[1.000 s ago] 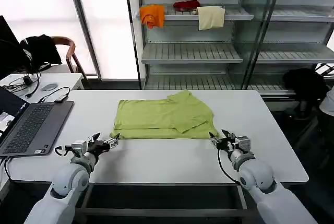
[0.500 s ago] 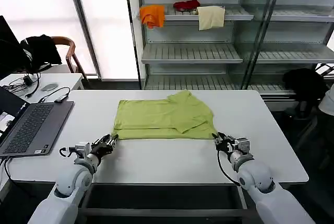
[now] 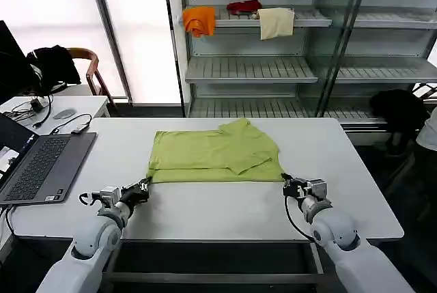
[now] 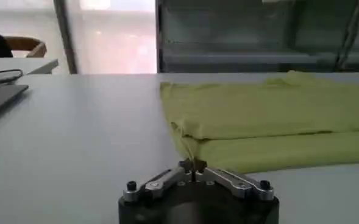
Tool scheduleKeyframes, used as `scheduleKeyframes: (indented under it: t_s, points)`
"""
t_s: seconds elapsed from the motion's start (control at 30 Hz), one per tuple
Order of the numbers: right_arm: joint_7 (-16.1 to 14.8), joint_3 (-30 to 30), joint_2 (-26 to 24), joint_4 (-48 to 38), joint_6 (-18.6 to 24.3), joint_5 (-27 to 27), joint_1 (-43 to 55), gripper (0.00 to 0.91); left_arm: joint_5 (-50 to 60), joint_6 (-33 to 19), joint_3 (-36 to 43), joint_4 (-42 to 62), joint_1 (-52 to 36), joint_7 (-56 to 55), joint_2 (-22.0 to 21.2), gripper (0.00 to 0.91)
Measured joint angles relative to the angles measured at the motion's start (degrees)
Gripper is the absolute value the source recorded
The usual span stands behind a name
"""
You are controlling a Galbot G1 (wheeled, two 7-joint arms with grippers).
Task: Fold and organize the clothes.
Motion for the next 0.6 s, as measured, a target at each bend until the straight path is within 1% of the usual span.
scheduleKeyframes:
  t_s: [0.33,0.6]
  points:
    - [1.1,0.2,-2.6,5.5,-2.1,1.7,-3.3,0.000,-0.4,1.8,-1.6,-4.8,3.9,-2.1,2.0,0.000]
    - [1.1,1.7,-6.1,12.9,-2.9,2.6,-9.3,0.000,0.0,3.1,-4.2,-11.9,11.3,-6.8,2.0,0.010]
